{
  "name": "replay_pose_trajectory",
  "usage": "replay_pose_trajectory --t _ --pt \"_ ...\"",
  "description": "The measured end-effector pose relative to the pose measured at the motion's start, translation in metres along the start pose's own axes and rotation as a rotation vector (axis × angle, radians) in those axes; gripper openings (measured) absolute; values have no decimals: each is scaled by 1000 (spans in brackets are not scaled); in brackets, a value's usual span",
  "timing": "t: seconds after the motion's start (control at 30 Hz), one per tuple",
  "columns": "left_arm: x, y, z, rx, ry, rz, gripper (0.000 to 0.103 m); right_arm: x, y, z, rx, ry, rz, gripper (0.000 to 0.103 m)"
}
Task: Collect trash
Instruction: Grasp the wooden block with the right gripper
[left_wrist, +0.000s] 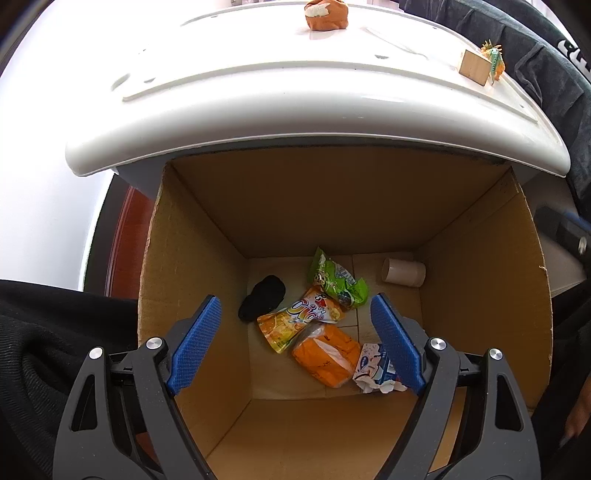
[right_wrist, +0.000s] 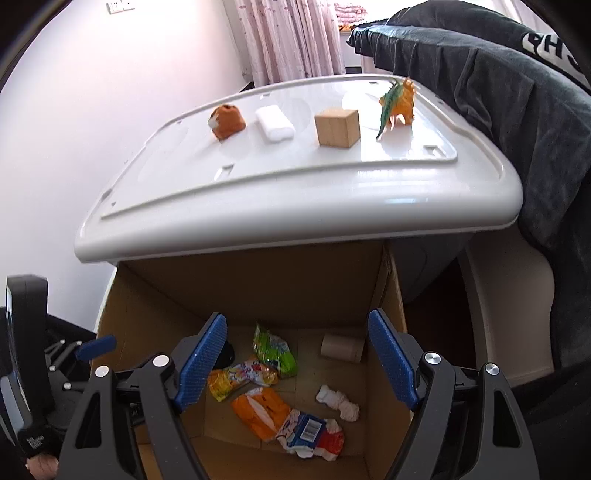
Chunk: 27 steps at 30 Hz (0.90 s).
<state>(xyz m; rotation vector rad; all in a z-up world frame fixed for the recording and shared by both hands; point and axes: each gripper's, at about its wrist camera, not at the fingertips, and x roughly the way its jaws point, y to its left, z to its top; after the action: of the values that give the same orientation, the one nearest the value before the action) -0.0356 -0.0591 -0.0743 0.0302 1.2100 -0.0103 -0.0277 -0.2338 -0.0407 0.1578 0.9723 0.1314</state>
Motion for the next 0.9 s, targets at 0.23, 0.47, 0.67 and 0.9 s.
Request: replay_pose_trajectory --t 0.23,0.47,0.67,0.9 --pt "-1 -2 2 -4 -3 -13 81 3 -7 59 -12 -122 -65 78" --pt "0 -5 2 10 -6 -3 81 33 -10 115 -6 -181 -91 76" --pt "1 -1 1 1 -4 -1 81 71 -14 141 20 -135 -129 75" --pt "3 0 1 0 0 1 81 110 -16 155 31 -58 -163 62"
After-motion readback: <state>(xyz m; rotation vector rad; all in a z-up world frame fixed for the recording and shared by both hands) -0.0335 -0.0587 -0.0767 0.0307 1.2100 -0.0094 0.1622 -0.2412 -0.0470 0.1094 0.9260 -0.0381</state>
